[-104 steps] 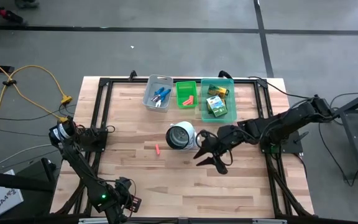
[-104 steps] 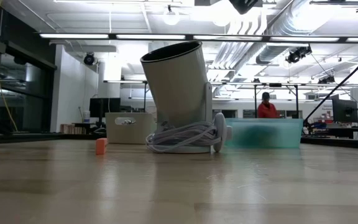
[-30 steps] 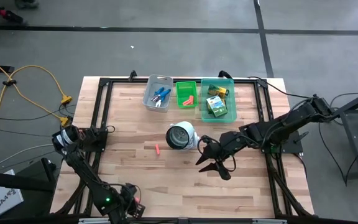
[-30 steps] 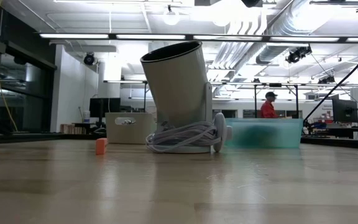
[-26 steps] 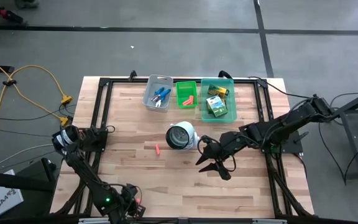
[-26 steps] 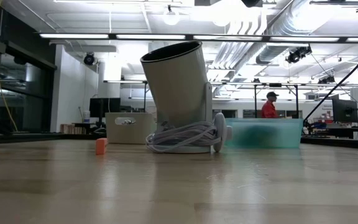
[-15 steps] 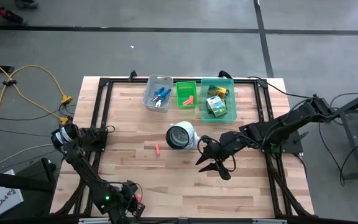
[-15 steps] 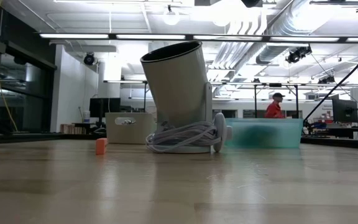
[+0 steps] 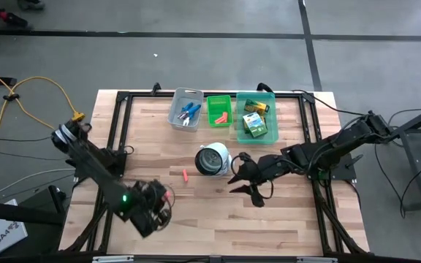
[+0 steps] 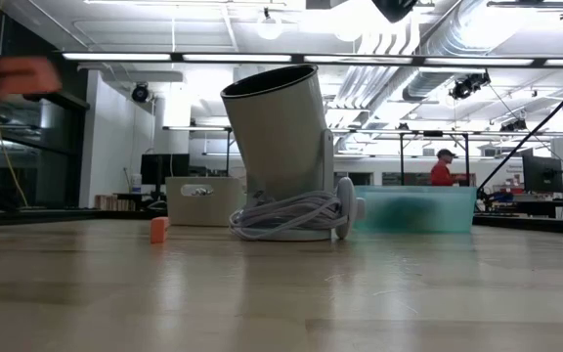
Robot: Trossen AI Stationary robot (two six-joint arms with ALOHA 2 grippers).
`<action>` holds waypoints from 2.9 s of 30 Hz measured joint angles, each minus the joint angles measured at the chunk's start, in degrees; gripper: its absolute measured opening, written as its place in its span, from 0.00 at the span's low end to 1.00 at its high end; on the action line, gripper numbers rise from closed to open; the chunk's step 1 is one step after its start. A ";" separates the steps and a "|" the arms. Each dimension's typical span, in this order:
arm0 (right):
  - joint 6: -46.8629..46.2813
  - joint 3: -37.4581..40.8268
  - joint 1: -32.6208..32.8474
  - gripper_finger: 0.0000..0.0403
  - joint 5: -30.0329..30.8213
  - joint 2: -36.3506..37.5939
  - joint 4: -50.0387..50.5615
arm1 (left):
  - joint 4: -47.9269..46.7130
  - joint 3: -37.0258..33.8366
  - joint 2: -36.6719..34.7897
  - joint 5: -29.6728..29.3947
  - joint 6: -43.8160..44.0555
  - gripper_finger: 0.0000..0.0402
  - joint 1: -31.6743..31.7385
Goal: Pick & Place School Supplies
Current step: Put the orange eraser into the green bin
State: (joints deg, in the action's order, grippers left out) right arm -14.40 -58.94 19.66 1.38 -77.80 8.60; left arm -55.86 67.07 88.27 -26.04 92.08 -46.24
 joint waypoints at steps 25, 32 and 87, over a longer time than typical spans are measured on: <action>15.02 0.00 -14.88 0.32 -2.56 0.00 -14.14 | 19.86 0.02 -19.60 8.79 -74.42 0.12 35.01; 18.67 0.02 -16.08 0.32 -3.16 0.00 -18.14 | 30.04 0.09 -19.17 11.04 -84.66 0.12 36.66; 22.15 0.04 -16.02 0.05 -7.51 -2.62 -25.83 | 43.91 0.08 -14.97 15.67 -93.59 0.12 36.63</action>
State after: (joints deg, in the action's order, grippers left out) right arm 7.75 -58.89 3.64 -6.13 -80.42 -17.23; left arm -11.94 67.15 73.30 -10.37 -1.51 -9.61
